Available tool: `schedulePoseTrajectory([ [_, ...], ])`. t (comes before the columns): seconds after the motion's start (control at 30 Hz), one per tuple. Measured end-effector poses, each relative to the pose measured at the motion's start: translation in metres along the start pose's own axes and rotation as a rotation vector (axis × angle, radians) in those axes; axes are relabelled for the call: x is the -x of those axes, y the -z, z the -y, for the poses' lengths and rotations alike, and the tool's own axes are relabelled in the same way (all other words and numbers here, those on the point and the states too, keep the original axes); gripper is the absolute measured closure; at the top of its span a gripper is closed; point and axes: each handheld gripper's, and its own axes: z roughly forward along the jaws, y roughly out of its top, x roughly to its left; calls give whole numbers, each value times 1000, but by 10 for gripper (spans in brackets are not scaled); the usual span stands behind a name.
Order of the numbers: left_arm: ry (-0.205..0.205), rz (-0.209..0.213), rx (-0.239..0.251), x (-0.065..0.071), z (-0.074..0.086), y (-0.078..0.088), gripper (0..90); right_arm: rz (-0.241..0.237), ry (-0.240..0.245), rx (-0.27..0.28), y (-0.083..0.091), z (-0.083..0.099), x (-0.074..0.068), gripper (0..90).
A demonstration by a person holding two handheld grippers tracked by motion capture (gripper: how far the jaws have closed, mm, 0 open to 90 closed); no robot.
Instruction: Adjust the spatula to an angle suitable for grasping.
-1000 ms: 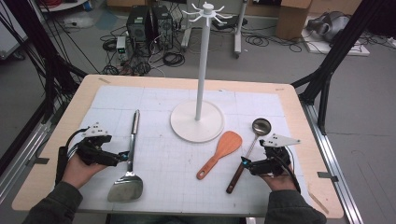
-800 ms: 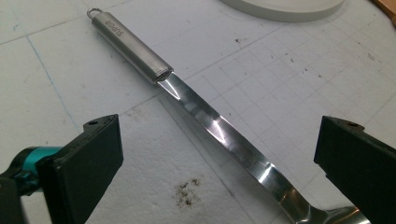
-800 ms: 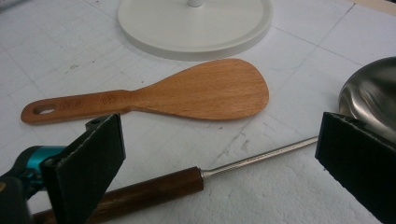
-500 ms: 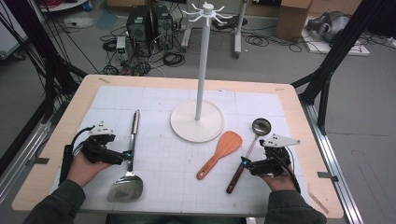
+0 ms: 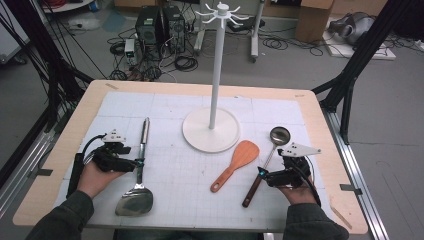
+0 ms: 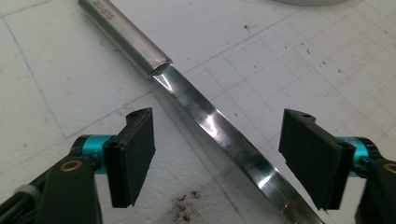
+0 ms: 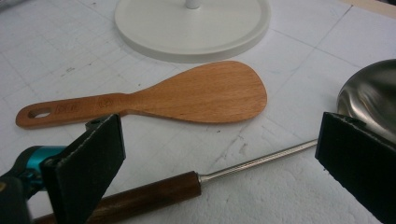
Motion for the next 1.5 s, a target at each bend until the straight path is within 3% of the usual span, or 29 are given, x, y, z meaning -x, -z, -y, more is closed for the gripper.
schedulePoseTrajectory([
  [0.13, -21, -7, -29, 3, -1, -4, 353, 4, -6, 2, 1, 0, 0, 5],
  [0.47, -1, 11, -72, 4, -2, -10, 453, 3, 1, 10, 1, -1, -1, 5],
  [0.8, 5, 25, -109, 5, -3, -15, 460, 3, 1, 17, 2, -1, 0, 5],
  [1.2, 1, 19, -116, 9, -5, -19, 452, 2, -1, 17, 2, -1, 0, 5],
  [1.33, -18, 20, -131, 14, -9, -21, 446, 0, 0, 18, 2, -1, 0, 5],
  [1.5, -72, 24, -151, 25, -15, -27, 423, 0, 4, 22, 3, -1, 0, 5],
])
